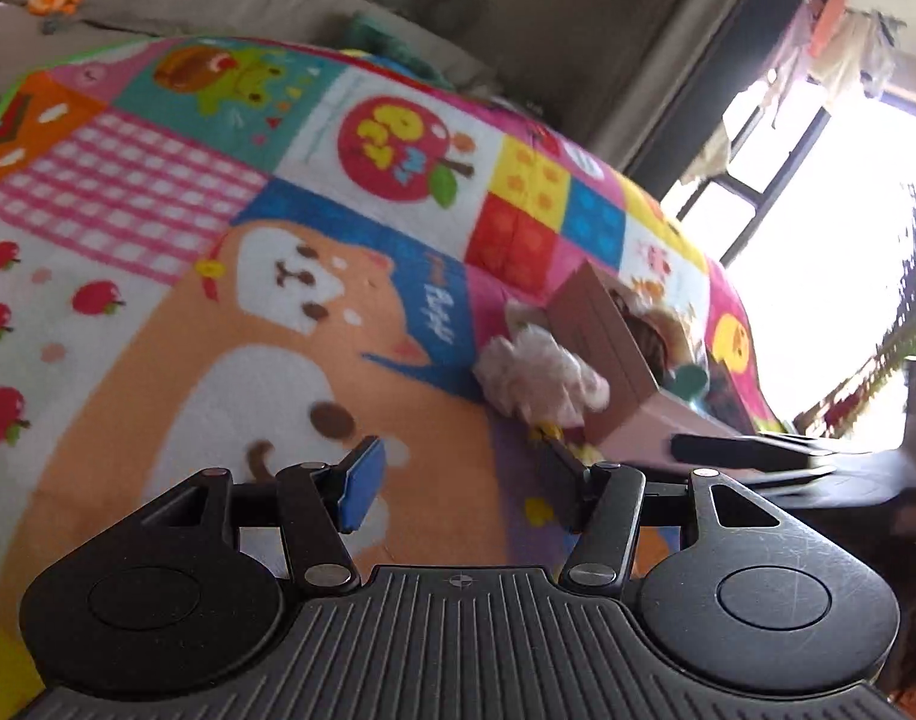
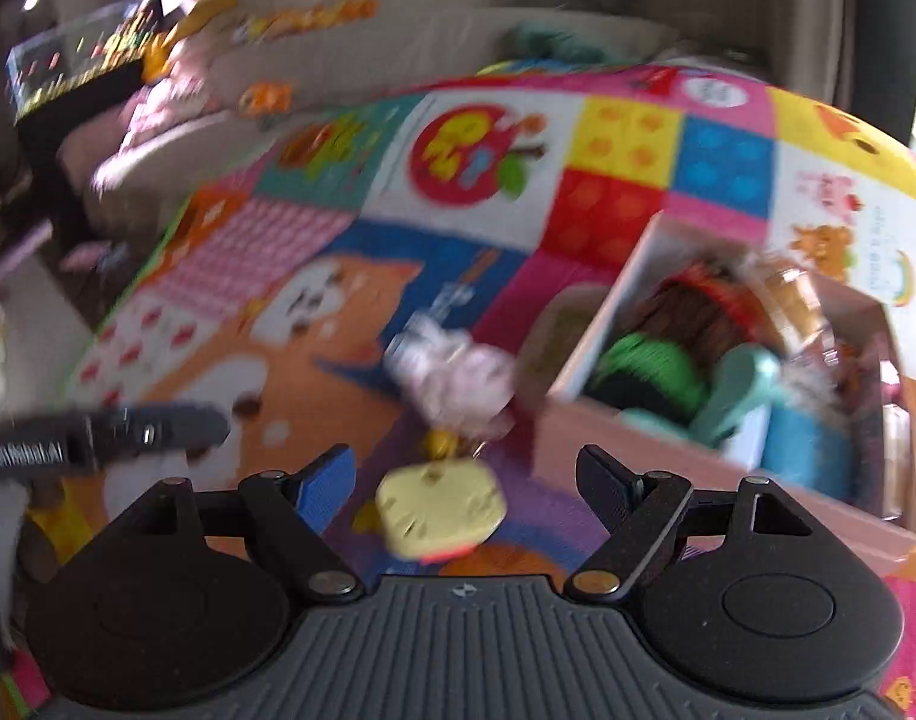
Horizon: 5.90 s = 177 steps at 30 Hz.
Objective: Organize objects
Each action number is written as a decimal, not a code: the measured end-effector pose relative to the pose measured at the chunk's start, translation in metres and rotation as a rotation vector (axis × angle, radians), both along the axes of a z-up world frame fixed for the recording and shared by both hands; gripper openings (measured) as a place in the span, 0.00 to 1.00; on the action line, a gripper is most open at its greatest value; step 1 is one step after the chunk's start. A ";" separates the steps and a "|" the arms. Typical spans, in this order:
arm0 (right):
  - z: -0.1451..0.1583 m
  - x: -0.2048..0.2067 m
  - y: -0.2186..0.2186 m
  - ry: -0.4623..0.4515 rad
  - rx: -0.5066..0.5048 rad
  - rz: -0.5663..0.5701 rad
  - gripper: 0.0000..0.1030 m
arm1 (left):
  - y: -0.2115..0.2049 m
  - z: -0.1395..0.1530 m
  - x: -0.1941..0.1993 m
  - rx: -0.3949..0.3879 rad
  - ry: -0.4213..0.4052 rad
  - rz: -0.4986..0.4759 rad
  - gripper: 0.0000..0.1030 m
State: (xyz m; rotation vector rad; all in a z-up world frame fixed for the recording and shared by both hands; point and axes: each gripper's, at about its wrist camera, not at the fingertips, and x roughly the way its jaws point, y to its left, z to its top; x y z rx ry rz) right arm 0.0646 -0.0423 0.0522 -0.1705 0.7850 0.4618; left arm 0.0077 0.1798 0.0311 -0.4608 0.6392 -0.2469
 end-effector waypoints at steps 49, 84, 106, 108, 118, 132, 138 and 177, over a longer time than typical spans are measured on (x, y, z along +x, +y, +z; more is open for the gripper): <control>-0.049 -0.068 -0.154 -0.040 0.098 -0.421 1.00 | -0.123 -0.003 0.115 0.361 0.076 -0.092 0.54; -0.046 -0.076 -0.223 -0.057 0.190 -0.668 1.00 | -0.199 0.012 -0.016 0.363 -0.037 -0.520 0.39; -0.049 -0.075 -0.221 -0.054 0.211 -0.646 1.00 | -0.163 0.006 0.001 0.367 -0.040 -0.316 0.40; -0.049 -0.075 -0.221 -0.054 0.207 -0.646 1.00 | -0.169 0.003 -0.002 0.292 0.005 -0.417 0.40; -0.049 -0.075 -0.220 -0.053 0.204 -0.646 1.00 | -0.223 -0.020 -0.012 0.399 0.033 -0.445 0.62; -0.050 -0.077 -0.224 -0.055 0.235 -0.647 1.00 | -0.195 -0.015 0.006 0.279 0.077 -0.088 0.63; -0.050 -0.077 -0.226 -0.056 0.242 -0.646 1.00 | -0.227 -0.024 0.024 0.358 0.055 -0.143 0.64; -0.005 -0.048 -0.073 -0.122 -0.019 -0.314 1.00 | -0.092 -0.019 -0.039 0.414 0.009 -0.069 0.60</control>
